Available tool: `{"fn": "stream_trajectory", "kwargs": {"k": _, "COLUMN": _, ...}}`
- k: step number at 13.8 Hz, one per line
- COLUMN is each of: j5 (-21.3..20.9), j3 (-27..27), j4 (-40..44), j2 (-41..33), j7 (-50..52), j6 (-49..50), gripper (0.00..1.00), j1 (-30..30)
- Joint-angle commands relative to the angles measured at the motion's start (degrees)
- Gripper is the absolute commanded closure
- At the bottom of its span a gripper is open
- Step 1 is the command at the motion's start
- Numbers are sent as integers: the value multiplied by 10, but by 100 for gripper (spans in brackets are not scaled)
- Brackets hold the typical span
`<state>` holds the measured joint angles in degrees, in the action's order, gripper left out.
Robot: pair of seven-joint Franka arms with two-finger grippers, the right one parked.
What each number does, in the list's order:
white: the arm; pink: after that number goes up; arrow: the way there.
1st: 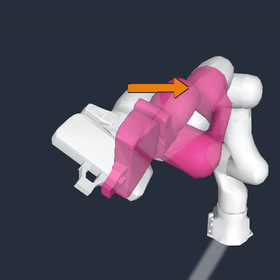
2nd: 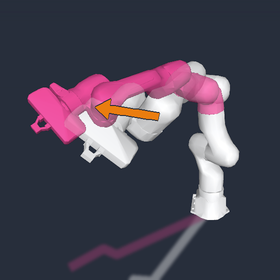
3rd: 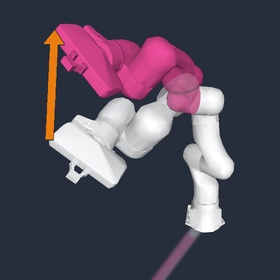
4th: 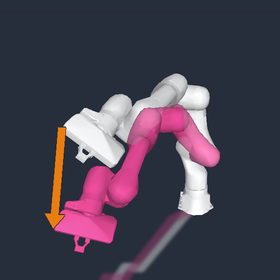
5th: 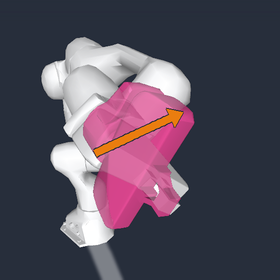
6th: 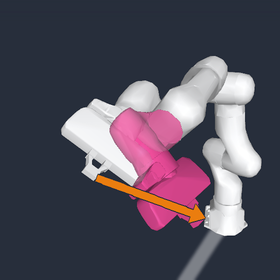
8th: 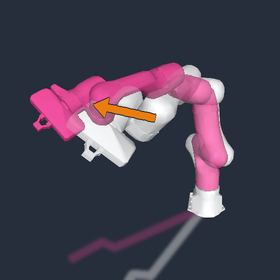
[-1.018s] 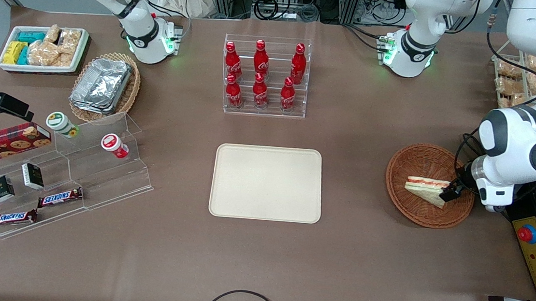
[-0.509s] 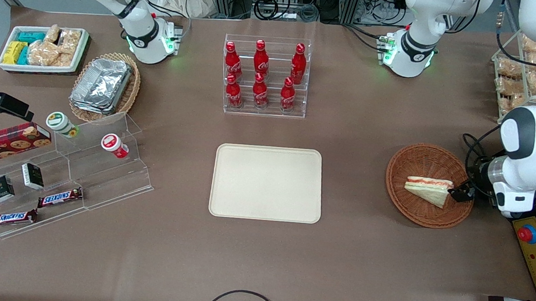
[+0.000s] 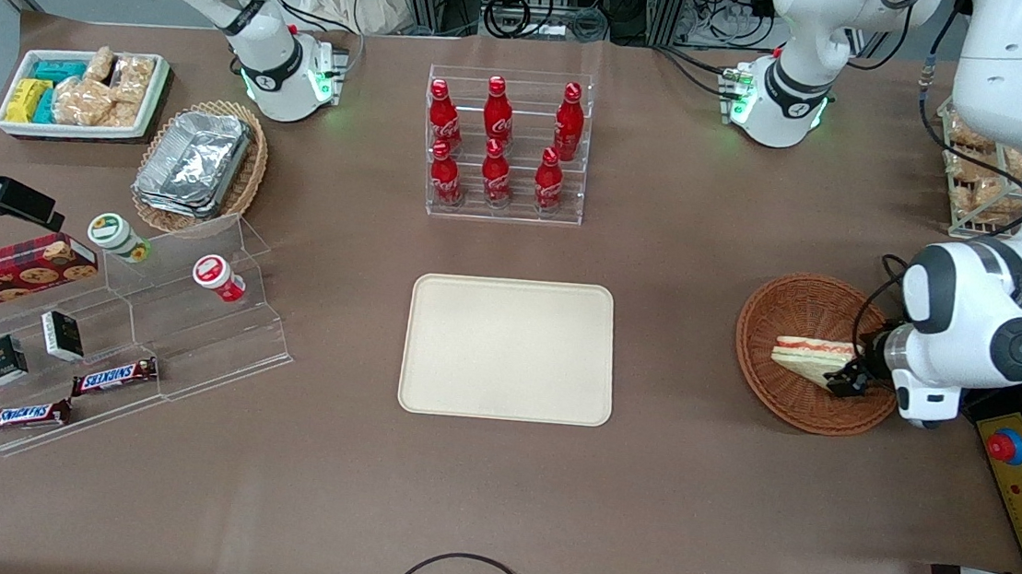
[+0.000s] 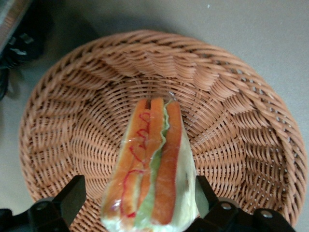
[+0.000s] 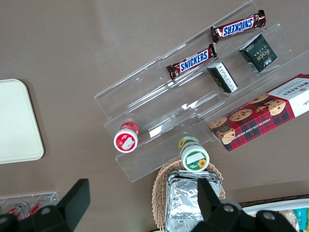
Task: Place sandwich from basket to tray
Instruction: 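Close the left gripper on the sandwich and lift it from the basket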
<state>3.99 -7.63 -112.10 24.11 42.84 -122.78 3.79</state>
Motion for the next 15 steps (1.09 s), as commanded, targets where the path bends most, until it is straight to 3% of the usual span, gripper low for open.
{"fn": "stream_trajectory", "kwargs": {"k": 1, "j5": 2, "j3": -3, "j4": -7, "j2": -3, "j7": 10, "j6": -5, "gripper": 7, "j1": 6}}
{"fn": "stream_trajectory", "kwargs": {"k": 2, "j5": 3, "j3": -3, "j4": -7, "j2": -4, "j7": 17, "j6": -4, "gripper": 24, "j1": 6}}
{"fn": "stream_trajectory", "kwargs": {"k": 5, "j5": -1, "j3": -3, "j4": -6, "j2": -3, "j7": 50, "j6": -5, "gripper": 100, "j1": 16}}
{"fn": "stream_trajectory", "kwargs": {"k": 10, "j5": -2, "j3": -4, "j4": 31, "j2": -17, "j7": 55, "j6": 29, "gripper": 100, "j1": 15}}
{"fn": "stream_trajectory", "kwargs": {"k": 15, "j5": -1, "j3": -4, "j4": 213, "j2": -24, "j7": 29, "j6": 233, "gripper": 100, "j1": 11}}
